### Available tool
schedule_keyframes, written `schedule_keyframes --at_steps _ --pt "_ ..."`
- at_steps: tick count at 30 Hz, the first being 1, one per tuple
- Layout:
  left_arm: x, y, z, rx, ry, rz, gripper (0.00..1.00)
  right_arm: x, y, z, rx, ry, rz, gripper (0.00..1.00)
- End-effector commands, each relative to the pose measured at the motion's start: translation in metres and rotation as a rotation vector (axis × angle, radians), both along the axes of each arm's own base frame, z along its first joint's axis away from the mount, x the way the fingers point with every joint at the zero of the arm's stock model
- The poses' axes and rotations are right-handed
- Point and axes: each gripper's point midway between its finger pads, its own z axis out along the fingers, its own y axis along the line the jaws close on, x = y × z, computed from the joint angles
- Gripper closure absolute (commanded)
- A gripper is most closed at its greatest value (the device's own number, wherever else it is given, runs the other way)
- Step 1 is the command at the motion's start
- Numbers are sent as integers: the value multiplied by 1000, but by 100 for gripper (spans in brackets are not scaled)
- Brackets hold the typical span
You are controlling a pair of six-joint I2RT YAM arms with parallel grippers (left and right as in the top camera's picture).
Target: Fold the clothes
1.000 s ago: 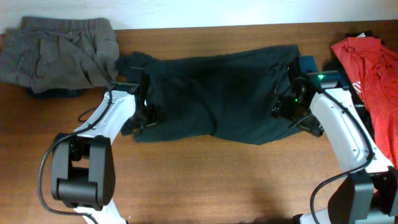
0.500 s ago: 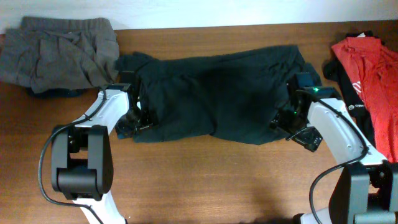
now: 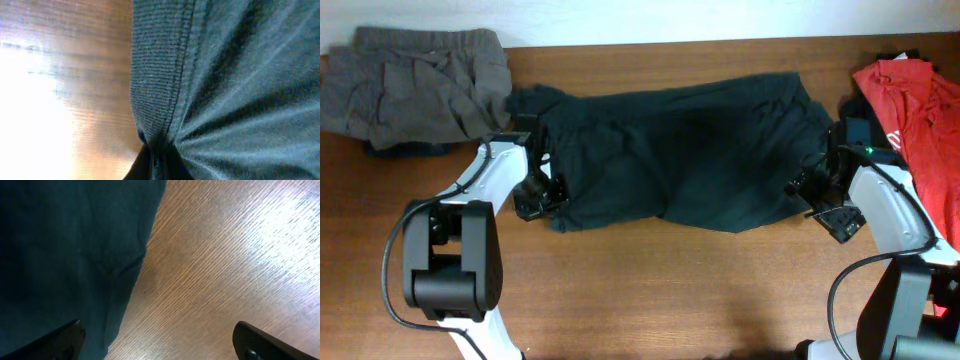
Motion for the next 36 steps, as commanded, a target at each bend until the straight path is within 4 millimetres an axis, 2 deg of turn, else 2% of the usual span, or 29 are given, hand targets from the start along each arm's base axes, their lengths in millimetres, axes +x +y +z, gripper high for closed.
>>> schedule_keyframes --at_steps 1,4,7,10,11,13,14,21,22,23,24,26,29,33,36 --pt "22 4 44 21 -79 0 99 -1 0 -2 3 4 -11 1" --pt "37 16 81 93 -168 2 99 -2 0 -2 3 4 -11 1" --pt "64 31 124 176 -340 27 99 -1 0 -2 3 0 -10 1" --pt "82 29 134 168 -429 37 99 1 -1 -2 1 -7 -10 1" --pt "87 29 134 166 -443 38 99 2 -1 -2 1 -9 -10 1" --pt "95 28 131 164 -462 40 84 2 -1 -2 1 -9 -10 1" --pt "98 28 128 164 -465 40 80 1 -1 -2 2 -8 -10 1" --pt "124 21 98 138 -483 37 80 0 4 -3 24 -4 -8 1" --pt "125 19 93 127 -472 35 77 -2 5 -4 34 4 -7 1" --pt "124 17 88 118 -460 32 67 -5 6 -5 36 12 -8 1" --pt "120 16 83 114 -434 29 43 -8 7 -7 38 25 -8 1" --pt "107 19 76 124 -375 27 28 -14 8 -11 42 45 -9 1" --pt "87 33 72 200 -292 25 22 -26 14 -24 70 71 -11 1" --pt "88 35 72 213 -296 24 21 -34 22 -42 107 68 -9 1" --pt "90 35 73 212 -306 25 16 -32 22 -45 105 57 -9 1"
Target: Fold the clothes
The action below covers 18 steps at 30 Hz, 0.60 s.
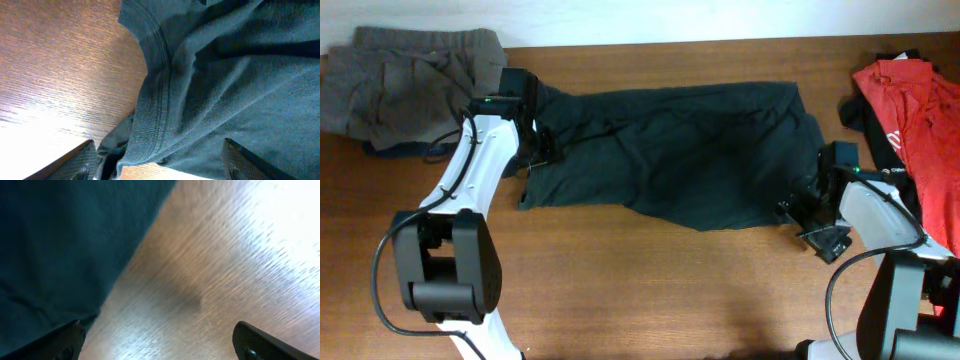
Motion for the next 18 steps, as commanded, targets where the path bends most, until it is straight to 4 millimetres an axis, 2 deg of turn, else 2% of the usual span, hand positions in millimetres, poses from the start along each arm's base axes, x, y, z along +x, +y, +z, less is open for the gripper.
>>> schedule_keyframes --at_steps 1,8,13,18 --pt "4 6 1 22 -13 4 16 3 2 -3 13 -19 -11 1" --pt "7 5 2 20 -27 3 13 27 -3 -7 -4 -110 -11 1" --pt "7 5 2 20 -27 3 13 37 -7 -21 -7 -116 -92 0" --pt "7 4 2 20 -27 2 13 39 -8 -35 -9 -99 -93 10"
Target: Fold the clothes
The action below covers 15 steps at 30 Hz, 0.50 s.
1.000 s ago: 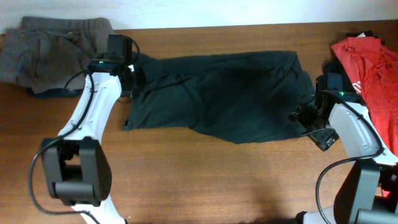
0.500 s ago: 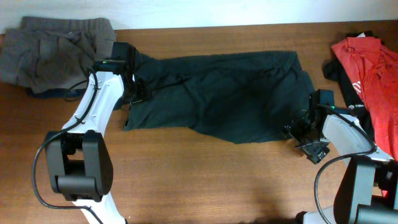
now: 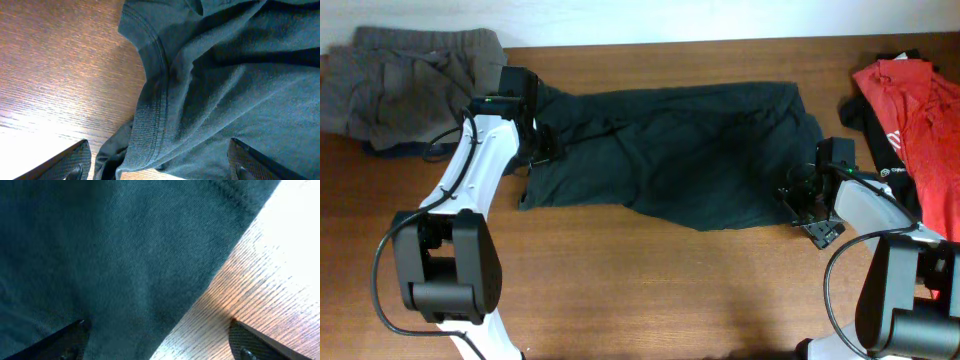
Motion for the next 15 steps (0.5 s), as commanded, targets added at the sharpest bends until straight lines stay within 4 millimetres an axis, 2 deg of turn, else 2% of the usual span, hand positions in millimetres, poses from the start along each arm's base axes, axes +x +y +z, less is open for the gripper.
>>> schedule_keyframes --at_steps 1,6,8,9,11,12,14,15 --pt "2 4 1 15 -4 2 13 -6 -1 -22 11 53 -27 17" --pt "2 4 1 15 -4 3 13 -4 -7 -19 -24 51 -31 52" --pt "0 3 0 12 3 1 14 1 -8 -12 -24 49 -31 76" --pt "0 3 0 12 5 1 21 2 -8 -9 -23 53 -31 85" --pt "-2 3 1 12 10 0 36 3 -10 0 -29 69 -32 96" --pt "-4 2 1 8 16 -2 43 3 -13 6 -46 78 -34 96" --pt "-10 0 5 -5 29 -5 71 4 -21 19 -91 87 -39 96" --pt "-12 0 7 -5 31 -5 81 4 -22 24 -102 84 -39 96"
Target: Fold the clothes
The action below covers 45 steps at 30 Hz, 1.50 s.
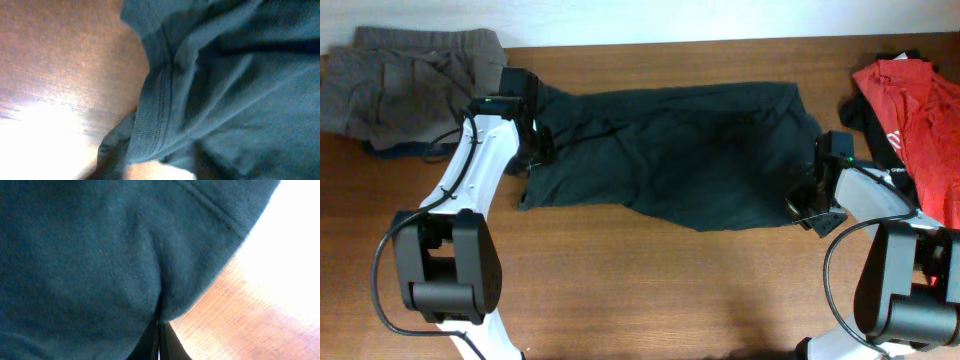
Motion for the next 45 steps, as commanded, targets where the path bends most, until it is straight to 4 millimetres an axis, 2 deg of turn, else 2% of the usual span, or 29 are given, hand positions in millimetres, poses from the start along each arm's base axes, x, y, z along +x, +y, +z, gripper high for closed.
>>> schedule_keyframes --at_steps 1,2,4,10,11,12,13,15,16,17,20,21,24,27,31,32,34,35,37,45 --pt "-6 0 12 -5 -1 -3 87 15 -16 26 -83 -46 -15 96" --pt "-8 0 18 -6 -6 -2 93 18 -17 33 -85 -66 -16 96" --pt "-10 1 27 -7 -22 -2 99 18 -16 41 -85 -84 -17 96" --pt "-23 0 68 -21 -88 -4 99 10 -15 73 -96 -142 -46 96" --pt "-25 -3 77 -41 -108 -9 96 10 -15 86 -103 -181 -47 96" --pt "-28 -8 85 -75 -121 -18 87 11 -15 99 -110 -225 -49 96" --pt "-29 -11 87 -93 -122 -23 84 11 -15 106 -114 -247 -49 96" --pt "-34 -20 86 -142 -102 -35 54 15 -16 130 -130 -341 -52 96" --pt "-38 -19 81 -137 -74 -32 35 17 -17 141 -138 -385 -54 96" --pt "-41 -18 75 -130 -49 -30 23 20 -17 148 -143 -417 -55 96" --pt "-50 -17 53 -122 25 -26 5 24 -18 160 -151 -472 -56 96" --pt "-54 -16 43 -120 55 -26 3 24 -18 160 -152 -474 -57 96" --pt "-63 -15 14 -112 129 -33 2 25 -19 161 -154 -478 -58 96" --pt "-57 -16 -5 -106 113 -86 1 33 -29 170 -167 -526 -84 96" --pt "-59 -16 -15 -103 123 -108 1 40 -46 199 -188 -583 -118 96" --pt "-64 -17 -23 -112 144 -109 1 45 -48 216 -200 -616 -98 96" --pt "-66 -21 -32 -132 154 -111 1 48 -48 227 -203 -638 -91 96" --pt "-67 -26 -41 -162 157 -115 1 50 -47 235 -196 -655 -82 96" --pt "-69 -38 -50 -233 156 -150 1 53 -42 240 -173 -671 -59 96" --pt "-87 -86 -68 -456 211 -235 1 53 -35 239 -134 -673 -43 96"
